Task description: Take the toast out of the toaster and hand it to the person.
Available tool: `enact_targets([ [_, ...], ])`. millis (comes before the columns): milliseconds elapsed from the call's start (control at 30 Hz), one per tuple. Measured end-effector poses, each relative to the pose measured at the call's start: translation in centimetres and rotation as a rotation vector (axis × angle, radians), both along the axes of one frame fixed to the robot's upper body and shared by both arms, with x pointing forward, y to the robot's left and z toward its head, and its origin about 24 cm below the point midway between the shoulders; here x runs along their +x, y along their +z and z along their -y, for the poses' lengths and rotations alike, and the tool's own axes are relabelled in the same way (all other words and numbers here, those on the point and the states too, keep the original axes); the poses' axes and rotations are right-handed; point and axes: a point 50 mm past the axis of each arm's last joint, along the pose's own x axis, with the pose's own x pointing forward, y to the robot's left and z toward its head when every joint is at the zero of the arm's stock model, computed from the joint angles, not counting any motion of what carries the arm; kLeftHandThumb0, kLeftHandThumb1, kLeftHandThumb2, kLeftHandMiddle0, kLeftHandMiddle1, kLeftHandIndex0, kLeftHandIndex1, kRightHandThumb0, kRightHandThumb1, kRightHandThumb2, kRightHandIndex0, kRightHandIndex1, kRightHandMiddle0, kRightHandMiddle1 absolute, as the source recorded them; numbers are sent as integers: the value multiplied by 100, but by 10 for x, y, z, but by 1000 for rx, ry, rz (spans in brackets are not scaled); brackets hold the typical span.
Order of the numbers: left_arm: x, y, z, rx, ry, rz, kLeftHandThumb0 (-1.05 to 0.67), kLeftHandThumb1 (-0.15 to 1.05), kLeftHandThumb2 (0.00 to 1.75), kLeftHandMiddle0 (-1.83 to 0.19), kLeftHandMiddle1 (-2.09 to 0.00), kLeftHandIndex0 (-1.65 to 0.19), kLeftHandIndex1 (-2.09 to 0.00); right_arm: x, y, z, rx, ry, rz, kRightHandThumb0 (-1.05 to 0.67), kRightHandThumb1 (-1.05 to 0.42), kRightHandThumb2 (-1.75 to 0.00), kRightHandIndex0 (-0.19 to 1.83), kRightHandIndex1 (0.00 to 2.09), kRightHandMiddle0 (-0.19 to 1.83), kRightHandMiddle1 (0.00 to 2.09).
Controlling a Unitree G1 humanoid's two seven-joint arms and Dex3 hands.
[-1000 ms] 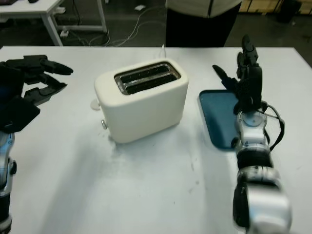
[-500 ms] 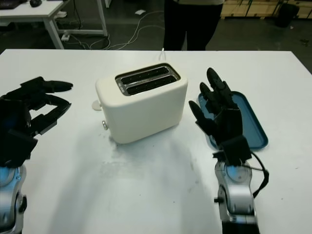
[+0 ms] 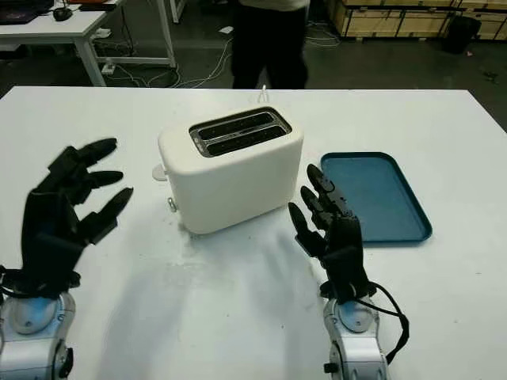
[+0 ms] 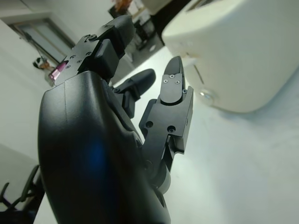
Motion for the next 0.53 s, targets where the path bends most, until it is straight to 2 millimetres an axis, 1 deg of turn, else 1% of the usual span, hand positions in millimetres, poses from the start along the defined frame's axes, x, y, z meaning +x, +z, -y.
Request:
enact_targets([
  [100, 0, -13, 4, -17, -12, -35, -6, 92, 37, -30, -107, -37, -55, 1, -5, -1, -31, -19, -20, -38, -92, -41, 54, 21, 53, 10],
  [200, 2, -23, 6, -40, -25, -56, -3, 92, 36, -30, -107, -37, -55, 2, -7, -2, -40, -29, -19, -40, -92, -41, 56, 23, 56, 10],
  [533, 2, -25, 4, -30, 1, -49, -3, 92, 33, -34, -109, -39, -56, 3, -5, -4, -32, -35, 15, -39, -92, -39, 56, 23, 59, 7],
])
